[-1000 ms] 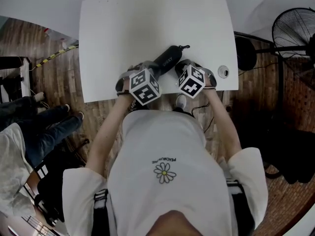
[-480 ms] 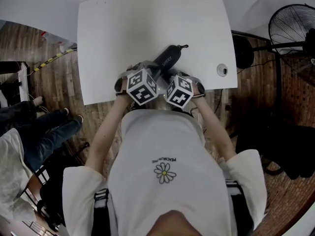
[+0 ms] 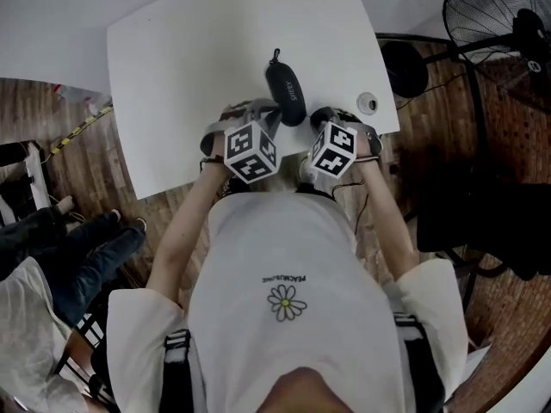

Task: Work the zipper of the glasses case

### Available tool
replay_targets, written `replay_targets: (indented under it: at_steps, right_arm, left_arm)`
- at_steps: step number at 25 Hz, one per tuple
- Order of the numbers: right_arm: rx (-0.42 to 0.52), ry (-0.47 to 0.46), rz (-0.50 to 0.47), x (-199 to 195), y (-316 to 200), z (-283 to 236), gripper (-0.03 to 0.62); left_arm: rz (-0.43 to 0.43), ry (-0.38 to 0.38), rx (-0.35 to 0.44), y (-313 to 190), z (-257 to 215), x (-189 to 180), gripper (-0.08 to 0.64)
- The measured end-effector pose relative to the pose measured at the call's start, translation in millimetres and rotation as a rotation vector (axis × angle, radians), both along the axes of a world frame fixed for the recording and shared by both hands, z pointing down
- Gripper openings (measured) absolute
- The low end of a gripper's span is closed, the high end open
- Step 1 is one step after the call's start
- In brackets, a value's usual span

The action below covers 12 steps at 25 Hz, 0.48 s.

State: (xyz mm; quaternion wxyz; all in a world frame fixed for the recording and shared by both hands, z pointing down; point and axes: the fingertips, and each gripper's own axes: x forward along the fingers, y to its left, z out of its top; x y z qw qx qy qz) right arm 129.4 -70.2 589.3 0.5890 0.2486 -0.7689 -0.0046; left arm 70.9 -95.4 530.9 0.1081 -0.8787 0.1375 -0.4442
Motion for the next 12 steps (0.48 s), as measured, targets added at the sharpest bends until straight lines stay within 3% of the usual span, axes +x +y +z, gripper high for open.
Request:
replay_targets:
  at_steps: [6,9,12]
  right_arm:
    - [0.022,-0.026,0.115,36,4,-1,0.006]
    - [0.015,-0.037,0.131,38,7,1,0.006]
    - [0.01,-0.041,0.137,39,8,2,0.006]
  left_arm:
    - [0.164,-0.038,0.105,-13,-6,65,0.025]
    - [0.212,-0.113,0.084,-15,12,75,0.02]
    - [0.202,-0.11,0.048,-15,17,76,0.014]
